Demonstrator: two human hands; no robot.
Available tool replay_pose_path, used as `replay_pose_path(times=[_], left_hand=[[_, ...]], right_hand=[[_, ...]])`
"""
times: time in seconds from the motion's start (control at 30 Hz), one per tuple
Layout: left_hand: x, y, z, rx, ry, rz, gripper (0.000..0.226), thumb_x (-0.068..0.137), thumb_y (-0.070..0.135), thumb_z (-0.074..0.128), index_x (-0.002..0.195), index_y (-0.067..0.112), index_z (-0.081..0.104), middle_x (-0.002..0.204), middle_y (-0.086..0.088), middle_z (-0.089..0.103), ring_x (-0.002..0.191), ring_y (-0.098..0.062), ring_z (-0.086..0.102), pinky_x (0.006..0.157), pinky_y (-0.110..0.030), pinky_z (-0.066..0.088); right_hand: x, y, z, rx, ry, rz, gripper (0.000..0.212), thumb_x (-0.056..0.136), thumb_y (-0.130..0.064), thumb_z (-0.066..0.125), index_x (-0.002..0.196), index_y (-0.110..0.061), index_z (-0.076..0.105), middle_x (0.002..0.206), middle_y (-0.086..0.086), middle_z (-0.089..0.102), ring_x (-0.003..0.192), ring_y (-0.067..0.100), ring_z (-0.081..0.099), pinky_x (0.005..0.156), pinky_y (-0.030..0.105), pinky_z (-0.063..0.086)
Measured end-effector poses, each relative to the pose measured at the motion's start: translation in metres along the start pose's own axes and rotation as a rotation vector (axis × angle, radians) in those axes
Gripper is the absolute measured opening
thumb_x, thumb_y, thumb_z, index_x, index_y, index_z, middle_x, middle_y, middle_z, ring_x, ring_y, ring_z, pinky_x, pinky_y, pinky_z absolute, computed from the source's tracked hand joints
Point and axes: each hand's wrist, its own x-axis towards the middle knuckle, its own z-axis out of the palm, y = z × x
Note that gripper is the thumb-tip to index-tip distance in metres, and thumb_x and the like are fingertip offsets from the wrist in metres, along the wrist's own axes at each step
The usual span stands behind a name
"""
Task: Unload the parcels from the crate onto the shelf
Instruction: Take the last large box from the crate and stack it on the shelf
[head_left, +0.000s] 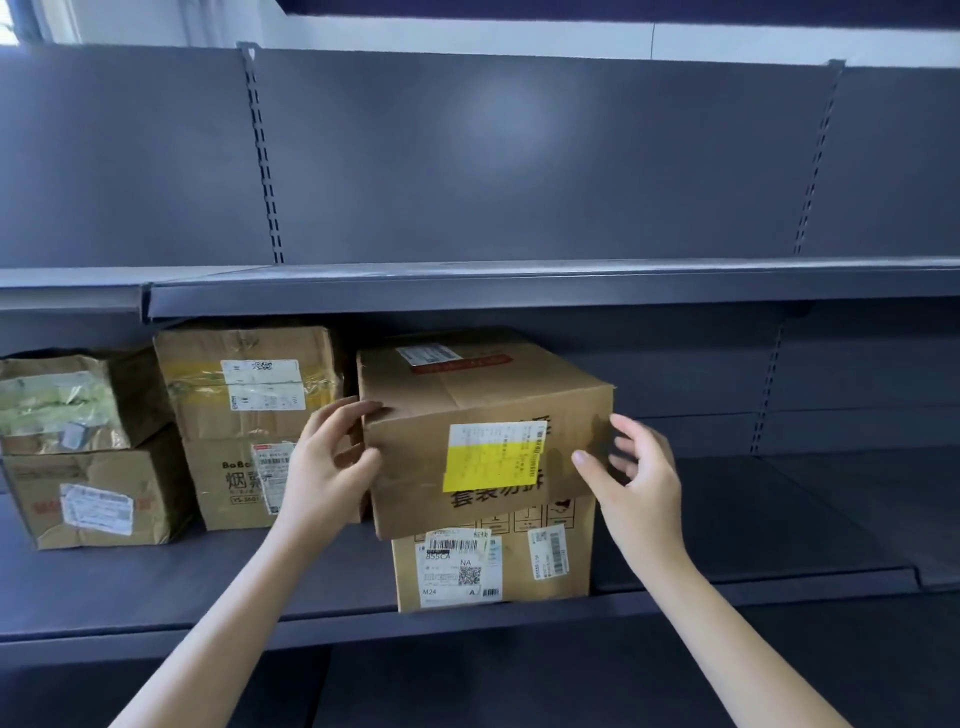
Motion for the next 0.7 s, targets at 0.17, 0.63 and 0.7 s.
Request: replay_pose_path(times=[0.17, 0.63, 0.7], left_hand=[[0.010, -0.027, -0.016, -0.159, 0.067, -0.112, 0.051, 0.085, -0.009, 0.047, 0.111, 0.034, 0.058, 0.121, -0.009, 0.060, 0.111, -0.021, 0.059, 0.082, -0.032, 0.053], [0.014, -0.031, -0.020, -0.211, 0.016, -0.129, 0.050, 0.087, -0.009, 0.043, 0.116, 0.029, 0.057, 0.111, -0.001, 0.064, 0.101, -0.017, 0.061, 0.074, -0.025, 0.051], [0.013, -0.030, -0.019, -0.210, 0.025, -0.130, 0.049, 0.087, -0.008, 0.044, 0.116, 0.029, 0.057, 0.104, 0.005, 0.065, 0.097, -0.014, 0.061, 0.072, -0.022, 0.051]], right_hand=[[0.013, 0.002, 0.005, -0.022, -0.018, -0.021, 0.055, 0.077, -0.017, 0.073, 0.126, -0.018, 0.050, 0.122, -0.007, 0.042, 0.106, 0.012, 0.049, 0.087, 0.023, 0.041], [0.030, 0.011, 0.038, -0.078, -0.083, -0.023, 0.068, 0.075, -0.016, 0.075, 0.132, -0.011, 0.040, 0.130, 0.007, 0.046, 0.117, 0.022, 0.047, 0.097, 0.044, 0.045], [0.028, 0.010, 0.037, -0.077, -0.074, -0.033, 0.068, 0.074, -0.015, 0.076, 0.131, -0.011, 0.041, 0.129, 0.007, 0.046, 0.114, 0.021, 0.048, 0.094, 0.041, 0.046]])
